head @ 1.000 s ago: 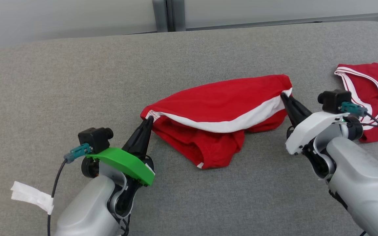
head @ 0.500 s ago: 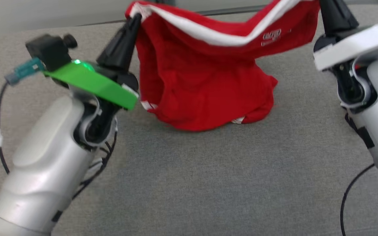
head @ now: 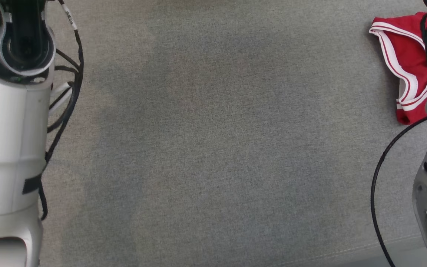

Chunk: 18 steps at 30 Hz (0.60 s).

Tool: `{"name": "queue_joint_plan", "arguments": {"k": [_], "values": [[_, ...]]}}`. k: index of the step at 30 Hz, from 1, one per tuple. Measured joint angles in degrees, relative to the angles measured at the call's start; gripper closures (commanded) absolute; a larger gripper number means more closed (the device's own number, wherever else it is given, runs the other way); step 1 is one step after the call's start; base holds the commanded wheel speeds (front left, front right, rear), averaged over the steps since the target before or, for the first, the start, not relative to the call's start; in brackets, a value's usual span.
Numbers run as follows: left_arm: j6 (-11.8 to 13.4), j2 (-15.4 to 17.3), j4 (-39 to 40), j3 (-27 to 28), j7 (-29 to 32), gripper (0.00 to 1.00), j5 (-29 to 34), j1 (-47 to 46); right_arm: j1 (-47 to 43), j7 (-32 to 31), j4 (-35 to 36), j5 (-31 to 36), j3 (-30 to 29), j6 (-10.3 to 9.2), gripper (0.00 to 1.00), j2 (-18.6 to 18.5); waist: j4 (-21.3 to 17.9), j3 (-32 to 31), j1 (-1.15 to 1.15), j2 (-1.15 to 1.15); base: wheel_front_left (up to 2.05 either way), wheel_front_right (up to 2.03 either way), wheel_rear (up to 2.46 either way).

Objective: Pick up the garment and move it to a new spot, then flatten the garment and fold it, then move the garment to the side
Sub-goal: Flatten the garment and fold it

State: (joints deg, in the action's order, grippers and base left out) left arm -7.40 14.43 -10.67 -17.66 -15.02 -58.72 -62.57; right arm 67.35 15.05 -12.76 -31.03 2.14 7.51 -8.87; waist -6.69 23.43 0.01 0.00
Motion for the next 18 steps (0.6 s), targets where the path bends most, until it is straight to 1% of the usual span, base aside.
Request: {"name": "queue_joint_plan", "arguments": {"k": [2,3,5,7,8,11,13,15,18], "values": [[0.0,-1.51,2.91,1.72,-0.01,1.0,1.48,3.14,-2.43,0.01,3.36,1.99,-0.01,0.01,1.0,0.46,-0.05,-0.27,-0.01,0.0,0.0,0.0,0.0],[0.0,-2.22,3.86,1.71,-0.03,1.0,1.51,5.37,-4.14,0.01,3.99,3.18,0.85,0.01,1.0,-0.08,-0.04,-0.56,-0.01,0.0,0.0,0.0,0.0],[0.0,-2.34,3.91,-0.89,-0.11,1.0,1.45,9.59,-7.79,0.01,3.0,3.91,3.36,-0.01,1.0,-1.41,0.01,-1.28,-0.01,0.0,0.0,0.0,0.0],[0.01,-1.03,2.02,-6.11,-0.09,1.0,1.62,14.32,-12.32,-0.93,0.11,4.14,7.34,-0.01,1.0,-3.48,0.17,-2.43,-0.01,0.0,0.0,0.0,0.0],[0.01,-0.71,1.05,-7.59,-0.1,1.0,1.54,16.09,-14.1,-1.58,-0.83,4.04,8.69,-0.01,1.0,-4.36,0.28,-2.96,-0.01,0.0,0.0,0.0,0.0],[0.01,1.08,-2.42,-12.71,-0.08,1.0,1.13,21.53,-20.54,-7.3,-2.64,2.07,13.76,0.03,1.0,-7.28,0.82,-5.29,-0.01,0.0,0.0,0.0,0.0],[0.0,1.67,-3.8,-14.48,-0.1,1.0,1.31,24.48,-24.55,-11.84,-2.53,0.26,15.92,0.01,1.0,-9.56,1.12,-6.68,-0.02,0.0,0.0,0.0,0.0],[0.01,2.43,-4.91,-17.44,-0.1,1.0,1.18,27.68,-28.76,-16.46,-1.56,-1.27,17.59,0.02,1.0,-12.0,1.32,-8.05,-0.02,0.0,0.0,0.0,0.0],[0.01,3.7,-5.99,-22.93,-0.09,1.0,-1.96,32.89,-35.83,-24.49,1.35,-4.6,19.39,0.01,1.0,-15.43,1.49,-10.29,-0.02,0.0,0.0,0.0,0.0]]}}
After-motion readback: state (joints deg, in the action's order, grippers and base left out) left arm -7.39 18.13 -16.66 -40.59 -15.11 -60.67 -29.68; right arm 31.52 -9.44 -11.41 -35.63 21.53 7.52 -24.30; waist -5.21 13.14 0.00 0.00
